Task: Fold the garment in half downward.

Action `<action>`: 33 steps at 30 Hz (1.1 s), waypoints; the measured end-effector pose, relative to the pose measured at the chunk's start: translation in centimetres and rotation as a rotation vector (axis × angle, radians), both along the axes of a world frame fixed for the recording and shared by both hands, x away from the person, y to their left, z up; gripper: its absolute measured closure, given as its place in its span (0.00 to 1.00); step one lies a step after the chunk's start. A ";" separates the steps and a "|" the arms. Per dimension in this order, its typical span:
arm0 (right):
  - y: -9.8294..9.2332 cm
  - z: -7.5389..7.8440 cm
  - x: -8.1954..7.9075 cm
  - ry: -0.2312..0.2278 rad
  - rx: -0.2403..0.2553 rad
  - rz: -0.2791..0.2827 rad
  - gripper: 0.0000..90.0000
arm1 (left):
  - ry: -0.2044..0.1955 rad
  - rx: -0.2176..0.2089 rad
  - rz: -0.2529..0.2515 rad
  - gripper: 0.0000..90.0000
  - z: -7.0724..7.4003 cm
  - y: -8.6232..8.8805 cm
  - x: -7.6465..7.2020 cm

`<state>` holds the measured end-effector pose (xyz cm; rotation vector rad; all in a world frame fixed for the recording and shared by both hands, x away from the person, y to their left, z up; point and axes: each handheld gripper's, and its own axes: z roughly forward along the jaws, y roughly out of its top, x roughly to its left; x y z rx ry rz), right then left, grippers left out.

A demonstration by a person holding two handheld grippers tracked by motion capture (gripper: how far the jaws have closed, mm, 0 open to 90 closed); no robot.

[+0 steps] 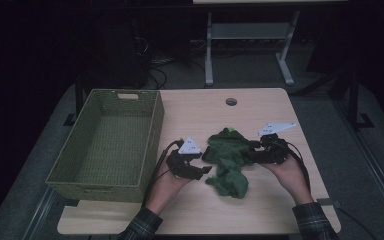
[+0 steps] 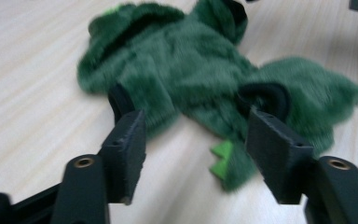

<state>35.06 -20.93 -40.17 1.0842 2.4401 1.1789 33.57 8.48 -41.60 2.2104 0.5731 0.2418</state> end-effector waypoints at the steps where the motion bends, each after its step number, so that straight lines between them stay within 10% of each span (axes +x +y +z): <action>1: 0.0 0.0 0.0 0.000 0.000 0.000 0.54 | 0.000 0.000 0.000 0.44 0.0 0.0 0.0; 16: -0.9 0.8 2.9 -0.008 0.002 -0.039 0.53 | 0.008 0.038 0.000 0.53 1.0 -2.3 5.3; 33: -1.3 -2.6 6.9 0.056 0.003 -0.107 0.53 | 0.049 0.049 0.031 0.52 -1.4 -4.3 11.2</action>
